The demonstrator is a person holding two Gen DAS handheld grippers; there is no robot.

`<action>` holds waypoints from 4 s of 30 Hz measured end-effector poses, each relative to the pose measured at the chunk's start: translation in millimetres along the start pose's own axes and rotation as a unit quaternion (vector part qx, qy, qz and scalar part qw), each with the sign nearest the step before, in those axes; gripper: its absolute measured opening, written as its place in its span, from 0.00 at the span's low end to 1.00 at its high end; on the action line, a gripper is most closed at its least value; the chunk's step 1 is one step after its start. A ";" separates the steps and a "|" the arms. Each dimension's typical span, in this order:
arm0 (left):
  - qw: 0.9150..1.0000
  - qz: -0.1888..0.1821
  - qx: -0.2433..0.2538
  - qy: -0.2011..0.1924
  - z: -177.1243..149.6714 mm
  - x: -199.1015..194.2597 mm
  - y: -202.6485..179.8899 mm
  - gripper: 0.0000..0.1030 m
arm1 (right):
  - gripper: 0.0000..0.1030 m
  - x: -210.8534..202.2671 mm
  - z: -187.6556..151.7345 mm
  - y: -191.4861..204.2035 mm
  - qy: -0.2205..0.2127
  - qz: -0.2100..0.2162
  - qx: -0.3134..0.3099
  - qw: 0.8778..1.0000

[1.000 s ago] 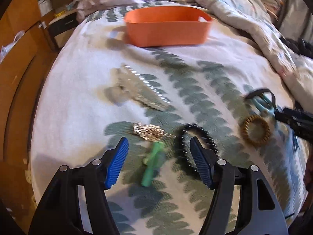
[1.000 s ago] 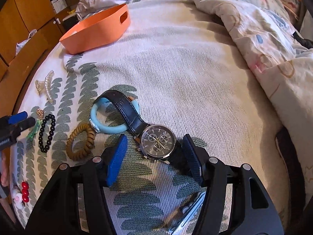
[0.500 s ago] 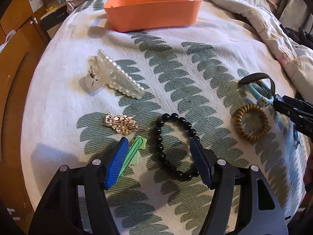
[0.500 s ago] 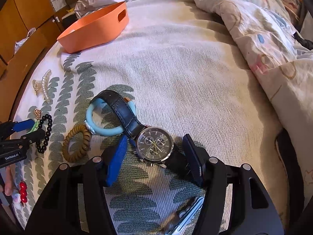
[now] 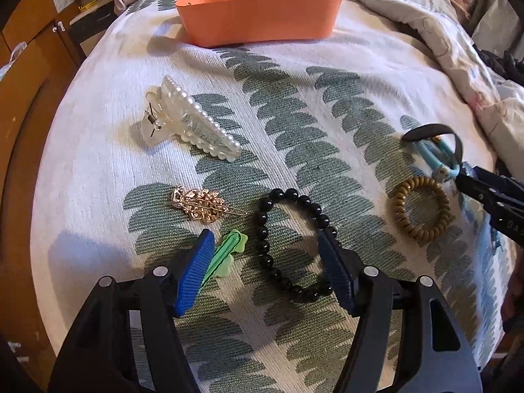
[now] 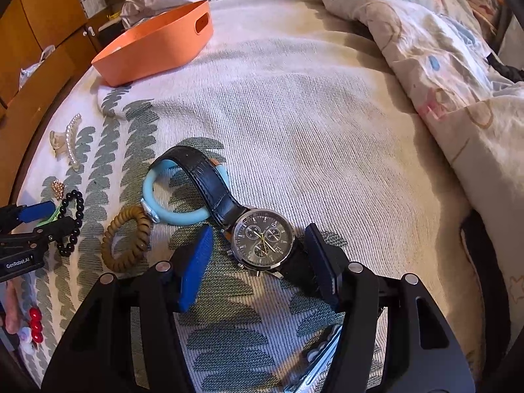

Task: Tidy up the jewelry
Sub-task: 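Close the left tool on the black bead bracelet while the right tool closes on the watch, then lift the bracelet with the left tool while the right tool lifts the watch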

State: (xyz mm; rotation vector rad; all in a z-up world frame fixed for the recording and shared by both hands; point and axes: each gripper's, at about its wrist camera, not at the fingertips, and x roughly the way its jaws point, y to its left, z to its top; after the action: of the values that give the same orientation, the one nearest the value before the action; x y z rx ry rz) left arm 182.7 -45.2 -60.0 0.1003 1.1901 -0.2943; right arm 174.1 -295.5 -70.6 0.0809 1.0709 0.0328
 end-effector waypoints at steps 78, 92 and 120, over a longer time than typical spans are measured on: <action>0.999 -0.025 0.001 0.020 16.0 12.9 -8.7 0.09 | 0.48 7.2 5.7 -12.0 0.004 0.023 0.014 1.000; 1.000 -0.022 -0.004 -0.013 14.5 -16.4 -1.2 0.09 | 0.43 -18.4 10.2 -15.5 -0.030 0.031 0.046 0.998; 0.994 -0.011 -0.003 -0.112 -17.1 -135.5 -8.9 0.09 | 0.43 -158.6 -24.1 8.2 -0.145 0.074 0.031 0.986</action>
State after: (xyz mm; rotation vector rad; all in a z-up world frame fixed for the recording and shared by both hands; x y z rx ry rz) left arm 119.0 -26.4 59.6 0.0469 0.9701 -0.3134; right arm 77.0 -296.5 57.4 0.2151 0.7736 0.1184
